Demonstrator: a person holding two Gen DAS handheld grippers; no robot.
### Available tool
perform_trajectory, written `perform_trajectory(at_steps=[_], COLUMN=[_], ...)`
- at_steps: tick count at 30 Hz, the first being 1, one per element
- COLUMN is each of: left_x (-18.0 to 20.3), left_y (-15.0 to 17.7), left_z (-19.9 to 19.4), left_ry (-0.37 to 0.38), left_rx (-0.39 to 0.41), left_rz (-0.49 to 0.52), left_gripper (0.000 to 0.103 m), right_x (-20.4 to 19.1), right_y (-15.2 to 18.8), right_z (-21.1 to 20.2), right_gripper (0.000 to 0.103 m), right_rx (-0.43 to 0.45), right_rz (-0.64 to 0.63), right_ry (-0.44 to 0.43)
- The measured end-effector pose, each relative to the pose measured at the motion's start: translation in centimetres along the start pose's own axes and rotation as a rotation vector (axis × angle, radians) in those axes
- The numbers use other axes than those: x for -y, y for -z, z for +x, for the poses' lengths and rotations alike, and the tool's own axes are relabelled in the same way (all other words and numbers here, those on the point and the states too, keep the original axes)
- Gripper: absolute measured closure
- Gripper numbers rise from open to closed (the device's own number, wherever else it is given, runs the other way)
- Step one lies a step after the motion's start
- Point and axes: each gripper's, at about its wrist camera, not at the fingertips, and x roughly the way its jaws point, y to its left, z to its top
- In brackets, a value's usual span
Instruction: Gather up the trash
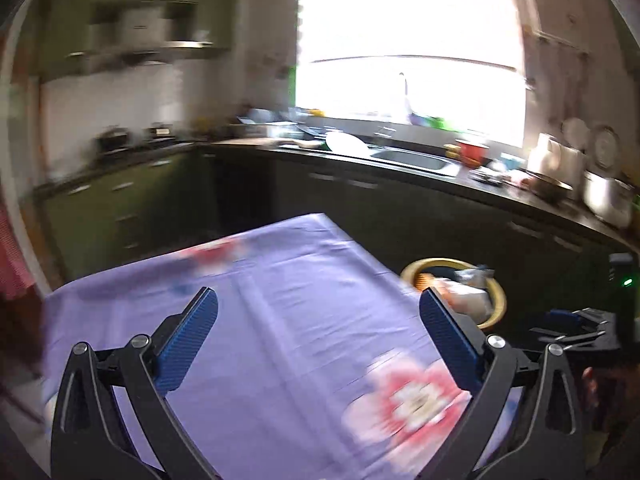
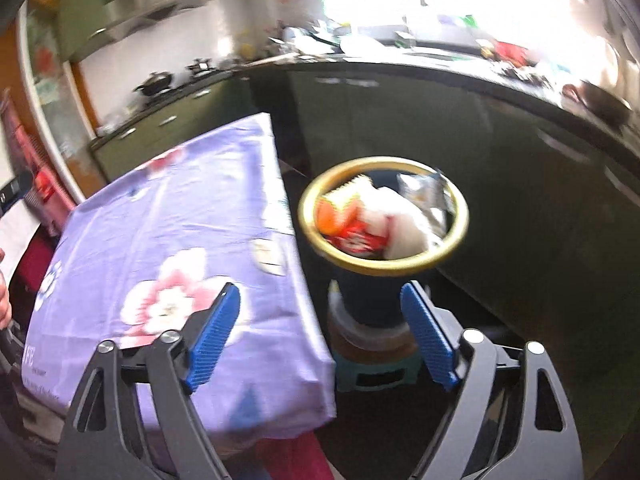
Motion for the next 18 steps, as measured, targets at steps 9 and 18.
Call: perform_trajectory(at_steps=[9, 18], left_x=[-6.5, -7.0], left_y=[4.8, 5.8], left_z=[-9.9, -15.6], left_ry=[-0.268, -0.261], left_rx=[0.068, 0.130], left_rz=[-0.124, -0.163], left_gripper=[0.007, 0.007], right_x=[-7.6, -9.5], right_y=[0.8, 1.6], right_z=[-5.4, -10.0], right_gripper=[0.005, 0.005], right_rx=[0.126, 0.222], right_rz=[-0.157, -0.178], right_ry=[-0.003, 0.039])
